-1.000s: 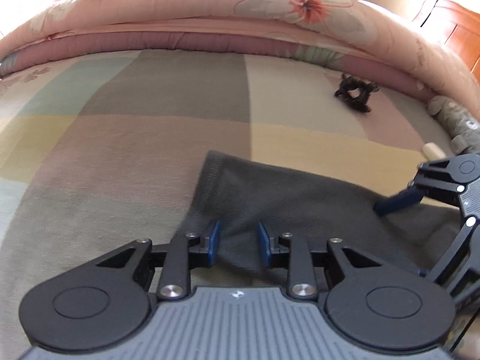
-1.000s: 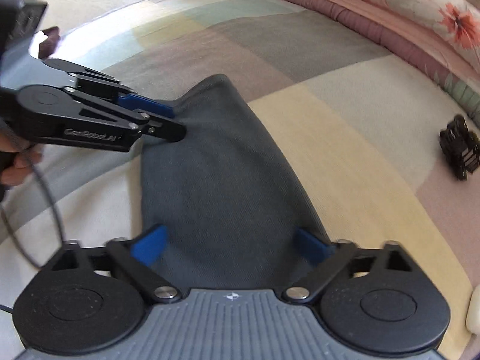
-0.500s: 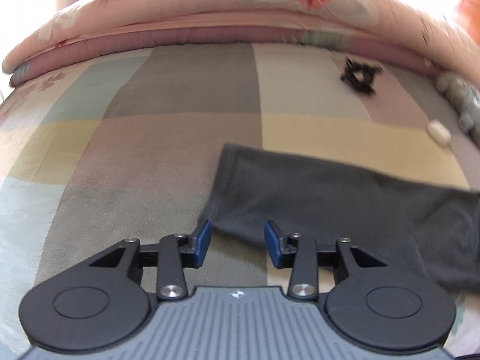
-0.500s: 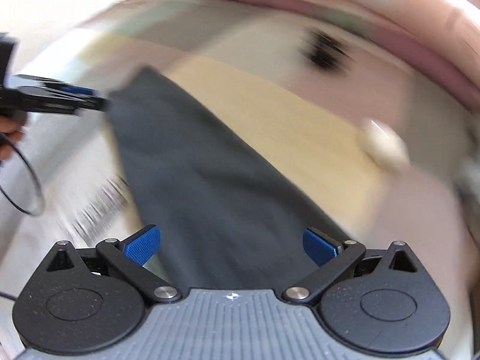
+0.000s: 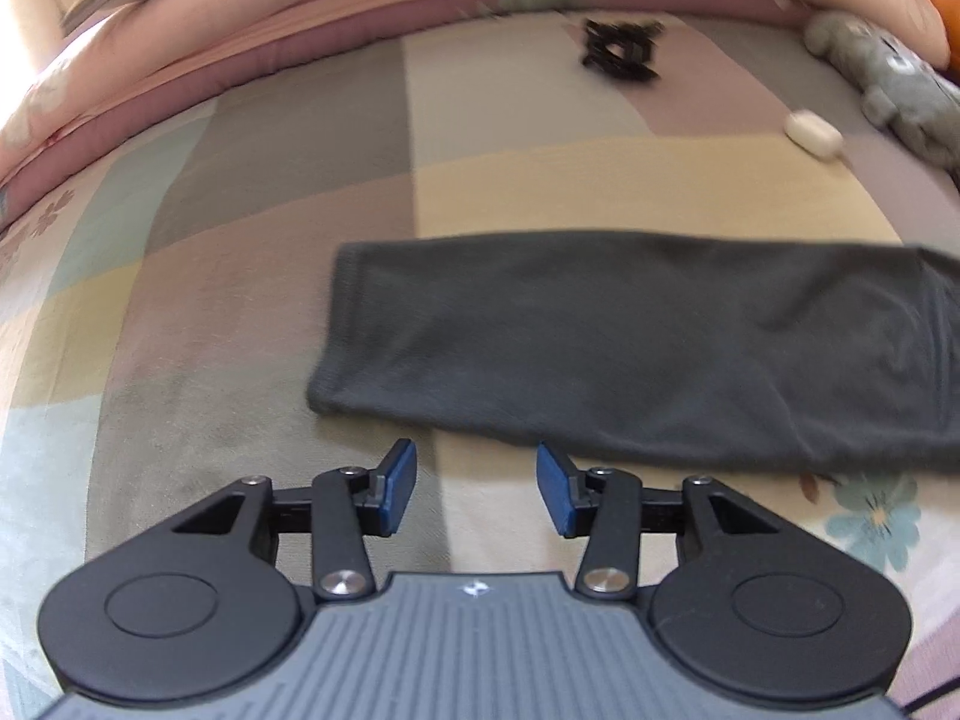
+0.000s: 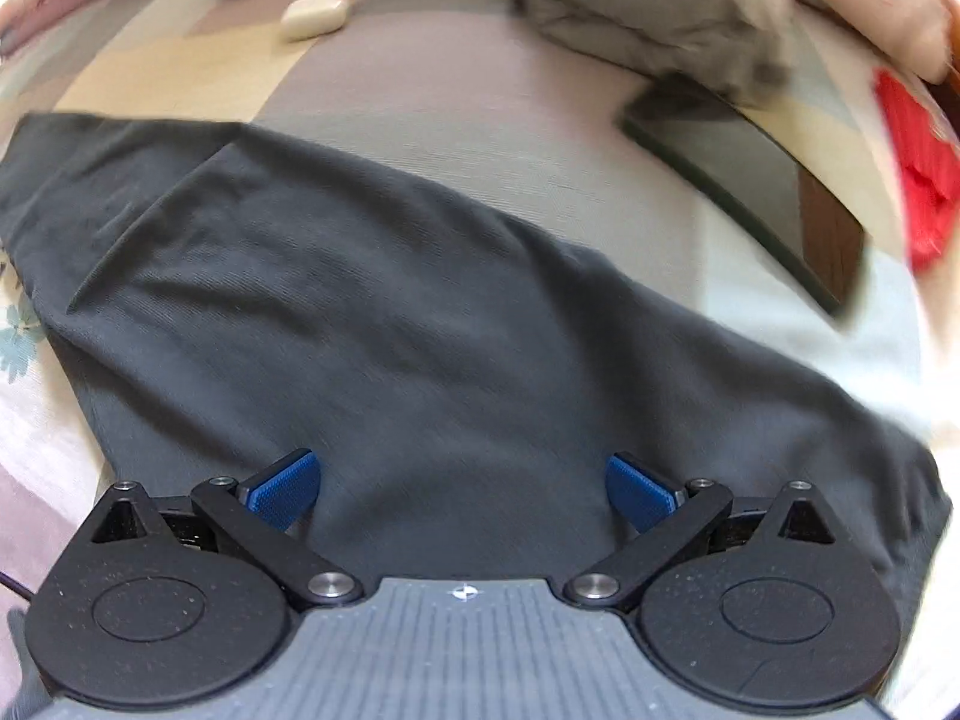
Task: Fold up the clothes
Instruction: 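Move both open grippers back over the folded sweatpants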
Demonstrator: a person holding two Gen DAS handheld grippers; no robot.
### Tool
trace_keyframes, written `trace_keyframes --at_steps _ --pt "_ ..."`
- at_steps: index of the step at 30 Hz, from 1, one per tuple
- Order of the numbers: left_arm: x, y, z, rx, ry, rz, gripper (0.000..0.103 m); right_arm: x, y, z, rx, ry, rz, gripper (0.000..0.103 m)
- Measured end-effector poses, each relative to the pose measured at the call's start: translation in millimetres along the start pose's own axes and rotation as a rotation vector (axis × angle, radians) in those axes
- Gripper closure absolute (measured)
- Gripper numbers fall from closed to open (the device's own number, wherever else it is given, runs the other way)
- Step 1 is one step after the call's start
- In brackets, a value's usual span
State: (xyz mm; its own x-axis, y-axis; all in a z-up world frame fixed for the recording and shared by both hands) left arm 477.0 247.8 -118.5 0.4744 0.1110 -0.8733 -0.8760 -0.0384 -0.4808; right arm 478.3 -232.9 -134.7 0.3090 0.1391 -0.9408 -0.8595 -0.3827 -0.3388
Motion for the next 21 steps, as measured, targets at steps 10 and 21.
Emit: trace_keyframes --at_steps 10,21 --pt "-7.2 20.6 -4.9 -0.186 -0.010 0.073 0.055 9.9 -25.2 -65.9 0.100 -0.022 -0.161 0.000" --pt "-25.2 6.7 -17.6 -0.117 -0.072 0.048 0.049 -40.0 3.2 -84.5 0.100 0.083 -0.176 0.000"
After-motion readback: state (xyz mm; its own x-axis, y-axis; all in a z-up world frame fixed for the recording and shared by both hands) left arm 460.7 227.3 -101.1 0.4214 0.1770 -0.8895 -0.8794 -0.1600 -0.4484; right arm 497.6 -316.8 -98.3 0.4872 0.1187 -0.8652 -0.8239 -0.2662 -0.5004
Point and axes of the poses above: each gripper's, at about its wrist camera, not at the fingertips, and x roughly the way its jaws point, z to its left, y to its underside, the point moved 8 cm from there along x, roughly the way its jaws point, and after that the axes turned 9 degrees about -x, right-handed, at the moved point
